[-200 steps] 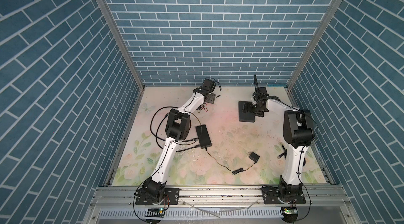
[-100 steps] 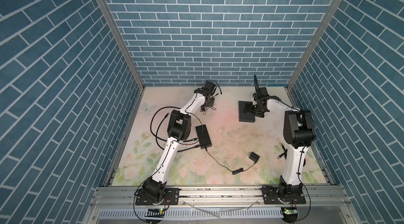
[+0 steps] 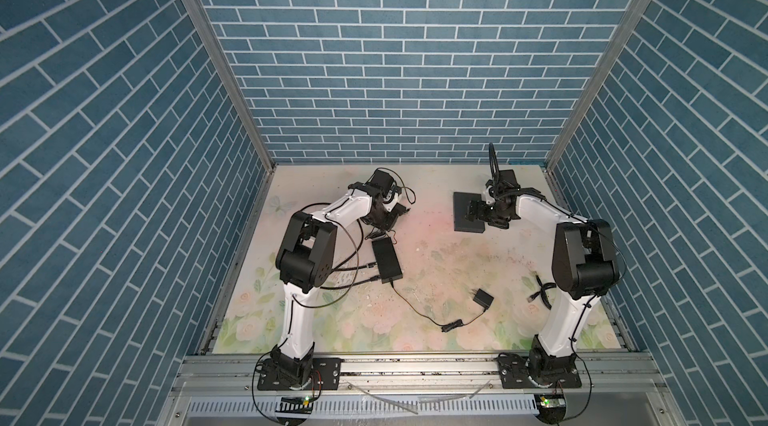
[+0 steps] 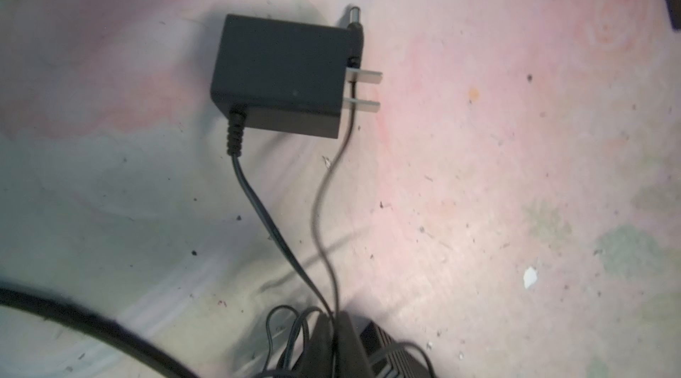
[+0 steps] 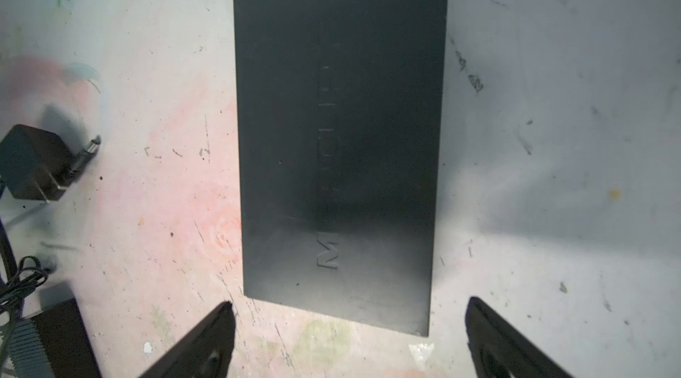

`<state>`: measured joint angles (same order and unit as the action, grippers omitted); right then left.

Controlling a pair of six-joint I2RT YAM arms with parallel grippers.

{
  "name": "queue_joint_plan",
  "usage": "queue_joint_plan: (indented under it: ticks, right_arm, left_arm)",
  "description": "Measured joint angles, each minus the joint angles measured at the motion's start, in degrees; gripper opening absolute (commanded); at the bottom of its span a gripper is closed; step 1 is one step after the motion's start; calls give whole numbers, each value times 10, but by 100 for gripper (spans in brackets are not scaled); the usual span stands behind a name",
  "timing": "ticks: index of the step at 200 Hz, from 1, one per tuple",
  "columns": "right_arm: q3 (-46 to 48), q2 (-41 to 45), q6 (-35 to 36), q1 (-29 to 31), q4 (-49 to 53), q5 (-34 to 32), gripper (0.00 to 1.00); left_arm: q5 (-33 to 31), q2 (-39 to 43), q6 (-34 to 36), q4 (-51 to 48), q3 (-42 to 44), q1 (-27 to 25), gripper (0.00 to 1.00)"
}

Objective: Insert the plug into the switch port
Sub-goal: 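Move the left gripper to the black power adapter while right holds the MERCURY box, then grasp the barrel plug on the adapter cable with the left gripper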

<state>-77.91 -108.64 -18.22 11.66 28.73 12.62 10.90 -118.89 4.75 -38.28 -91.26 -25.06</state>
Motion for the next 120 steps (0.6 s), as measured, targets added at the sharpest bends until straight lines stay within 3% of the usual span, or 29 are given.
queue_joint_plan:
  ticks: [28,80,120]
  right_arm:
    - [1,3,3,-1,0,0,97]
    - [1,14,4,-6,0,5,96]
    - [7,14,5,-13,-2,12,96]
  left_arm:
    - [4,0,14,-7,10,5,52]
    - [30,20,21,5,-20,-5,53]
    - [10,-19,16,42,-124,-55,53]
